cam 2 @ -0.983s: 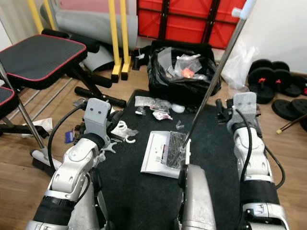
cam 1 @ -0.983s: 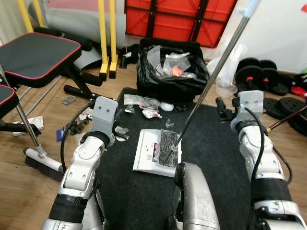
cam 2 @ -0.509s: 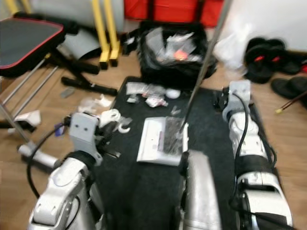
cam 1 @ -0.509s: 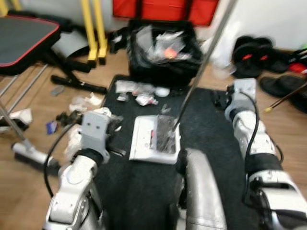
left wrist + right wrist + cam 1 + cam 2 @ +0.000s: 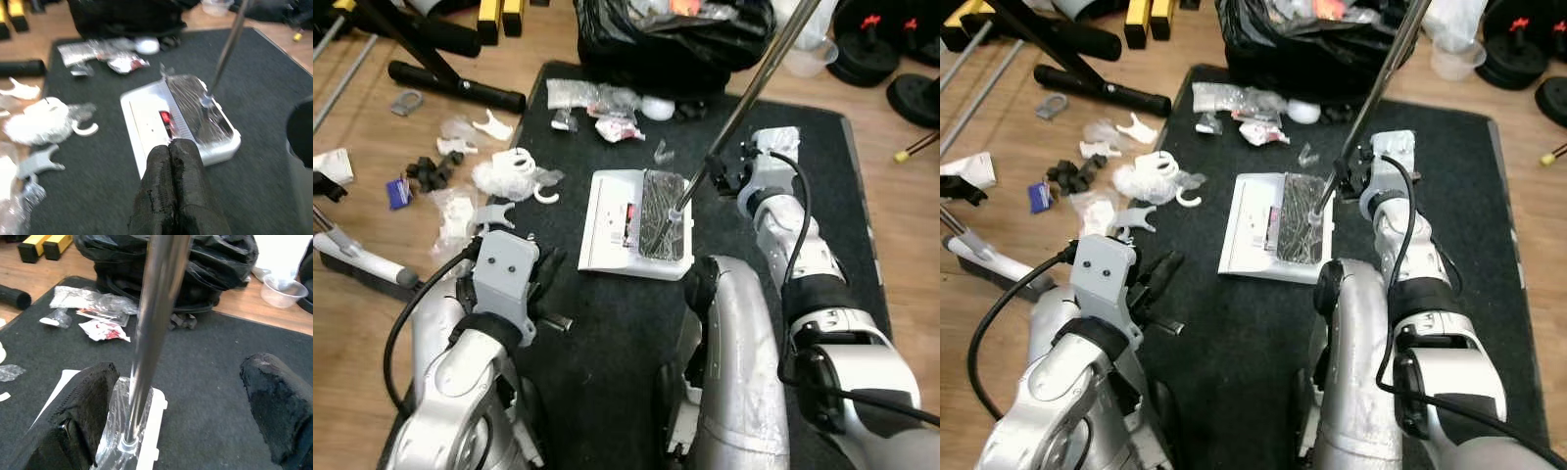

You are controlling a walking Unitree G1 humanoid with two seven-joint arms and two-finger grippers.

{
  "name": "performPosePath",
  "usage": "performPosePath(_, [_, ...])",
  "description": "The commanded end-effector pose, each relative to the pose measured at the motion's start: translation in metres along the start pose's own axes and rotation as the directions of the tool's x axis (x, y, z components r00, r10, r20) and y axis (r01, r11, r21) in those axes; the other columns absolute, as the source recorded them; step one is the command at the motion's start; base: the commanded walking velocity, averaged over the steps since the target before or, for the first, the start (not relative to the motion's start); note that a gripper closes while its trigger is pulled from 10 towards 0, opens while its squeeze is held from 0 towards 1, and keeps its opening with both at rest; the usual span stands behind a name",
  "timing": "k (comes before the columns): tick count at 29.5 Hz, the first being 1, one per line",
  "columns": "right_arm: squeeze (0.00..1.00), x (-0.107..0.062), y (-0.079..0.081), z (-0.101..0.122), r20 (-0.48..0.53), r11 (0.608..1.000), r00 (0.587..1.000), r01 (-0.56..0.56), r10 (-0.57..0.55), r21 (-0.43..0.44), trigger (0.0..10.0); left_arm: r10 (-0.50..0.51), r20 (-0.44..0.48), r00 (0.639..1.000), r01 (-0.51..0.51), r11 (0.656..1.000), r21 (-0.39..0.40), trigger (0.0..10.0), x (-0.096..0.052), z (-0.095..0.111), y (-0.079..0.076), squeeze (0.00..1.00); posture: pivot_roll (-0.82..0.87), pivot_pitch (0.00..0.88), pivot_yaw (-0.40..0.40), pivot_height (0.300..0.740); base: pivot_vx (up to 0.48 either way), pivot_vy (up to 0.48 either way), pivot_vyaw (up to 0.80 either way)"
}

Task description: Sweep floor

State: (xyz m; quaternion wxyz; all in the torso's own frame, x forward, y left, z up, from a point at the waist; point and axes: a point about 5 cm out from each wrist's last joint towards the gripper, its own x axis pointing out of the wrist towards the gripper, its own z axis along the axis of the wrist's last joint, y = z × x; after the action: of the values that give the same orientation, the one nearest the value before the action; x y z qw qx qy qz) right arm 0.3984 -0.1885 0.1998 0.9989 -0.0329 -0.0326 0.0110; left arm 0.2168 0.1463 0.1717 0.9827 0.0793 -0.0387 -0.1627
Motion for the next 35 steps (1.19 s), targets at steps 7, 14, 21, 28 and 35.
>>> performPosePath(7, [0.00, 0.007, 0.004, 0.012, 0.037, 0.998, 0.999, -0.010, 0.013, -0.069, 10.0, 0.008, -0.039, 0.999, -0.008, 1.000, -0.014, 10.0, -0.011, 0.000, -0.001, 0.00, 0.01, 0.439, -0.149, 0.300, 0.000, 0.000, 0.00])
performPosePath(14, [0.00, 0.011, -0.001, 0.019, 0.051, 0.998, 0.998, 0.025, -0.022, -0.058, 10.0, 0.006, -0.033, 0.999, -0.006, 1.000, -0.023, 10.0, -0.016, 0.005, -0.007, 0.00, 0.00, 0.457, -0.165, 0.300, 0.000, 0.000, 0.00])
performPosePath(21, [0.00, 0.013, -0.005, 0.028, 0.079, 0.999, 0.997, 0.022, -0.020, -0.030, 10.0, 0.006, -0.033, 0.999, -0.007, 1.000, -0.030, 10.0, -0.017, 0.006, -0.008, 0.00, 0.00, 0.461, -0.171, 0.300, 0.000, 0.000, 0.00])
performPosePath(28, [0.00, 0.015, -0.005, 0.031, 0.089, 1.000, 0.996, -0.011, 0.010, 0.018, 10.0, 0.005, -0.038, 0.999, -0.007, 0.999, -0.032, 10.0, -0.019, 0.008, -0.009, 0.00, 0.00, 0.465, -0.172, 0.300, 0.000, 0.000, 0.00])
performPosePath(35, [0.00, 0.017, -0.011, 0.032, 0.090, 0.995, 0.996, 0.005, -0.014, 0.099, 10.0, 0.005, -0.051, 0.999, -0.006, 1.000, -0.030, 10.0, -0.029, 0.012, -0.010, 0.00, 0.02, 0.514, -0.170, 0.300, 0.000, 0.000, 0.00])
